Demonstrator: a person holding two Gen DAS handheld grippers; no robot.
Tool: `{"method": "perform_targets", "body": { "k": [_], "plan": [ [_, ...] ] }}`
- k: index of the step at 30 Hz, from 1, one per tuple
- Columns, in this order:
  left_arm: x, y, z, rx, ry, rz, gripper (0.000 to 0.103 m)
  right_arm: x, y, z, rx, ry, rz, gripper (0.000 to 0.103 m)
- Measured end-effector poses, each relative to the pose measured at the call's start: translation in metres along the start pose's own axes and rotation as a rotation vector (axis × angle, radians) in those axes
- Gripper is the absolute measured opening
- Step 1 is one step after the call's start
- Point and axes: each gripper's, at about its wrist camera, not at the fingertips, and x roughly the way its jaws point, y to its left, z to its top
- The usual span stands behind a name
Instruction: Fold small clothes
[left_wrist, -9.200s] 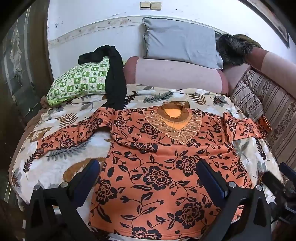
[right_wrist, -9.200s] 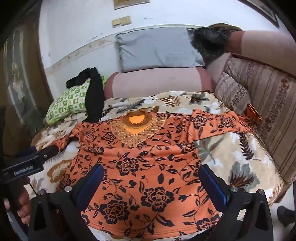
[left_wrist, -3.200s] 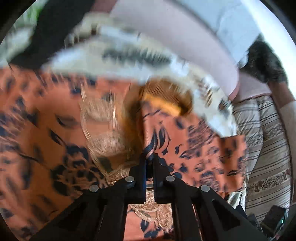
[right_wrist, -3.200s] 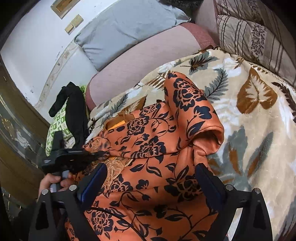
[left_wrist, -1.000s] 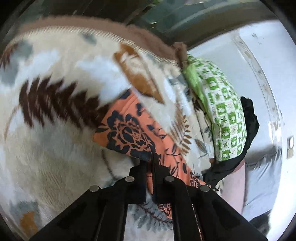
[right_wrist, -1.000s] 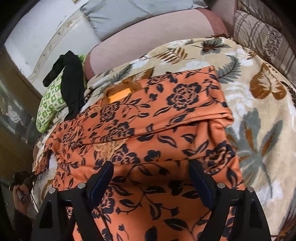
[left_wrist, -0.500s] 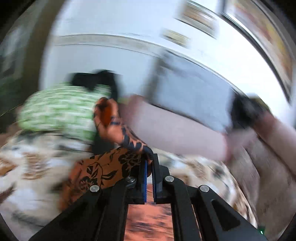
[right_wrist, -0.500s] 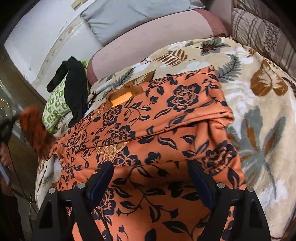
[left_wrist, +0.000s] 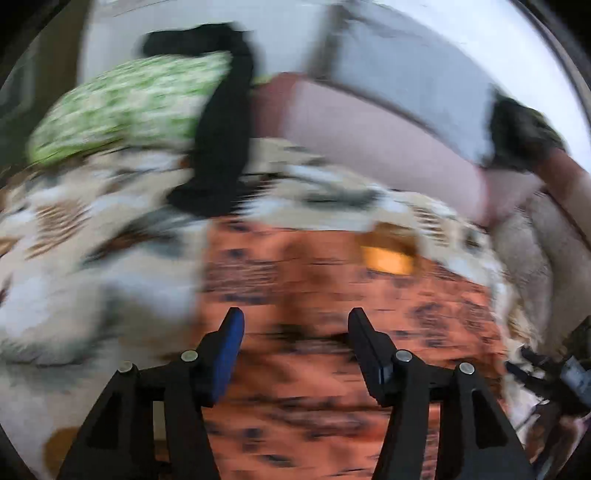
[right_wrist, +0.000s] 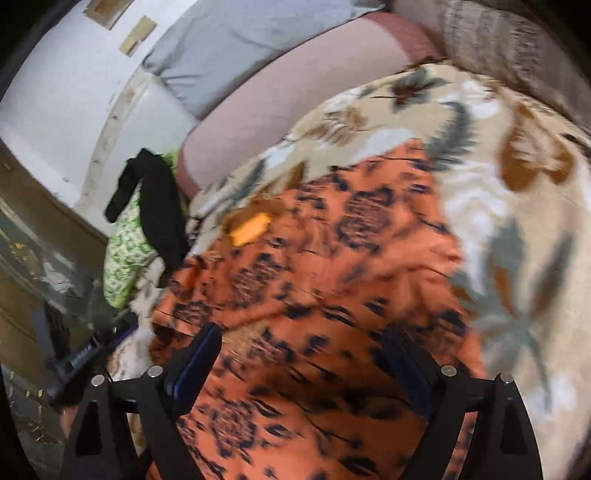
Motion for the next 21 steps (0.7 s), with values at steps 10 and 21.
{"method": "perform_targets", "body": {
  "k": [10, 21],
  "plan": [
    [0.034, 0.067, -0.002, -0.084, 0.098, -0.024, 0.059, 0.093, -0.001, 0.062, 0.017, 0.137, -0.131, 0.088],
    [0.032, 0.04, -0.013, 0.05, 0.074, -0.01, 0.059, 0.106, 0.044, 0.078, -0.172, 0.195, -0.178, 0.011]
  ]
}}
